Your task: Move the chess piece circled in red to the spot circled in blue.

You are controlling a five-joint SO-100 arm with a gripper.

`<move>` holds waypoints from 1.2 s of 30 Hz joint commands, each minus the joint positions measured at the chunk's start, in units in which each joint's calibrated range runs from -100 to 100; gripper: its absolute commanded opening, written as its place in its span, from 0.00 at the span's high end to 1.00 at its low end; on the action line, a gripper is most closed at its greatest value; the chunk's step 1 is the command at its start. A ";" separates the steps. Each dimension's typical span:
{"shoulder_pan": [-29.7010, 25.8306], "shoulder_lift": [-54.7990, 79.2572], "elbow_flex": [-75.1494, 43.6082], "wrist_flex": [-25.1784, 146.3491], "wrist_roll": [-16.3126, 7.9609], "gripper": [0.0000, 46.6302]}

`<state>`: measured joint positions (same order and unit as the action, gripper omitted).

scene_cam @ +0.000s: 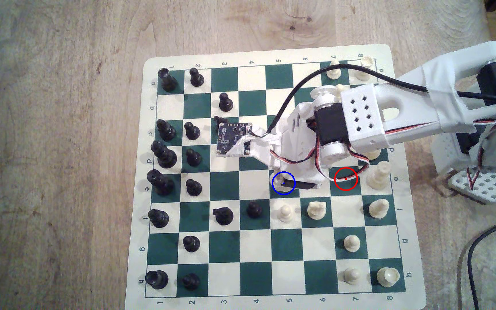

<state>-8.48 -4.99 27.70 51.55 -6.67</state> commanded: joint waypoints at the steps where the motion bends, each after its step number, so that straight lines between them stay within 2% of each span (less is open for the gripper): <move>1: 0.70 0.40 -0.77 -0.69 0.29 0.98; 30: -0.71 4.05 0.13 -2.25 -0.05 0.98; 36: -0.47 4.48 0.31 -2.09 0.34 0.92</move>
<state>-8.85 0.13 28.15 49.80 -6.57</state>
